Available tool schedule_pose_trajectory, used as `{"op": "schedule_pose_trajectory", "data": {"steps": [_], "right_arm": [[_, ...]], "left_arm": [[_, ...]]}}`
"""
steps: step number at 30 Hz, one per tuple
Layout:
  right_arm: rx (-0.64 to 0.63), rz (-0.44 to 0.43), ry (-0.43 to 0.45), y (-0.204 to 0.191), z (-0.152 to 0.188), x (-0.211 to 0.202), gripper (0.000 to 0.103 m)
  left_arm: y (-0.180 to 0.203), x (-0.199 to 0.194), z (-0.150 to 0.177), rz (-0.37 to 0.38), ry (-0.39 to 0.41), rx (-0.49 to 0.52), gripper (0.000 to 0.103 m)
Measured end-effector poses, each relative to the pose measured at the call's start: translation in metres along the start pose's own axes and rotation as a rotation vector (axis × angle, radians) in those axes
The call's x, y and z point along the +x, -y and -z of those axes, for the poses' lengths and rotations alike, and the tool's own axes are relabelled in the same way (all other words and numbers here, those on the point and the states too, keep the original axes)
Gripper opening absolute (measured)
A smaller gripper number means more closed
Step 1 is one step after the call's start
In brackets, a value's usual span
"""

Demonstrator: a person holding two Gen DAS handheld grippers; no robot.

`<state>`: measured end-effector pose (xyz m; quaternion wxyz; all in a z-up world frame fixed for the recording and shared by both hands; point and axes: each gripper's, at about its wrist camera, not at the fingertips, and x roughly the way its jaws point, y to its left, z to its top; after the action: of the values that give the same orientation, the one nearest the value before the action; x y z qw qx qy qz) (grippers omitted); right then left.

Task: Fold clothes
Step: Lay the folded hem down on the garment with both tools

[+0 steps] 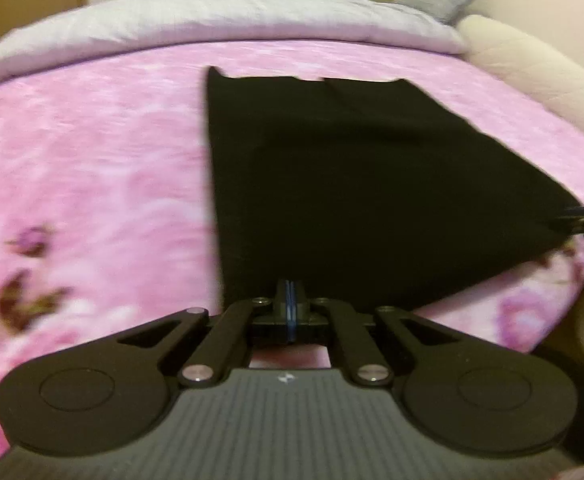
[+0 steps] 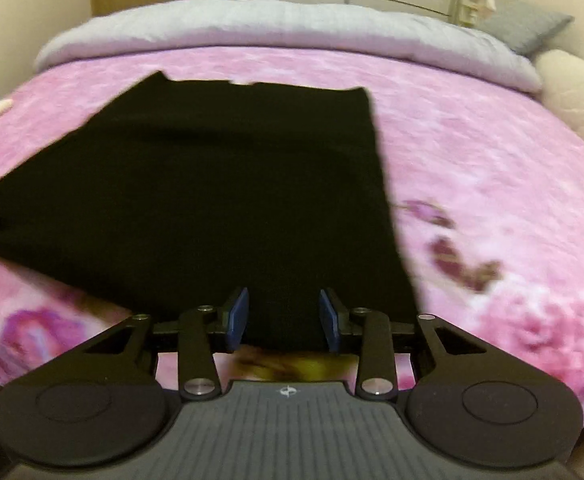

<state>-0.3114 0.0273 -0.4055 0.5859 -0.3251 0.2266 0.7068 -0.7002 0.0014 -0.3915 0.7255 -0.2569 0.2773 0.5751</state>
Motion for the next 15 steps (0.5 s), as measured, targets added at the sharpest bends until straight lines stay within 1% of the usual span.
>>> {"op": "schedule_pose_trajectory", "data": {"steps": [2, 3, 5, 6, 7, 9, 11, 13, 15], "right_arm": [[0.036, 0.010, -0.008, 0.010, -0.002, 0.000, 0.034], [0.053, 0.015, -0.014, 0.010, -0.005, -0.001, 0.031], [0.046, 0.029, 0.000, 0.000, -0.011, -0.007, 0.032], [0.032, 0.023, 0.022, -0.008, -0.012, -0.013, 0.034], [0.022, 0.009, 0.035, -0.014, -0.013, -0.016, 0.038], [0.009, -0.017, 0.036, -0.021, -0.010, -0.015, 0.042], [0.014, 0.002, 0.005, -0.019, -0.002, -0.008, 0.042], [0.056, 0.018, 0.003, -0.005, 0.006, -0.006, 0.041], [0.099, 0.029, -0.004, 0.008, 0.007, -0.011, 0.040]], "left_arm": [[-0.003, -0.006, -0.001, -0.023, 0.001, 0.006, 0.003], [-0.004, -0.009, -0.002, -0.034, 0.002, 0.009, 0.003], [0.005, -0.017, -0.004, -0.027, 0.029, 0.017, 0.003], [0.010, -0.021, -0.006, -0.021, 0.045, 0.021, 0.006], [0.013, -0.018, -0.006, -0.026, 0.034, 0.025, 0.008], [0.013, -0.009, -0.003, -0.048, 0.000, 0.021, 0.008], [0.010, -0.003, 0.001, -0.072, -0.023, -0.002, 0.008], [0.007, -0.007, 0.001, -0.081, -0.035, -0.046, 0.005], [0.008, -0.012, -0.001, -0.102, -0.048, -0.059, 0.004]]}}
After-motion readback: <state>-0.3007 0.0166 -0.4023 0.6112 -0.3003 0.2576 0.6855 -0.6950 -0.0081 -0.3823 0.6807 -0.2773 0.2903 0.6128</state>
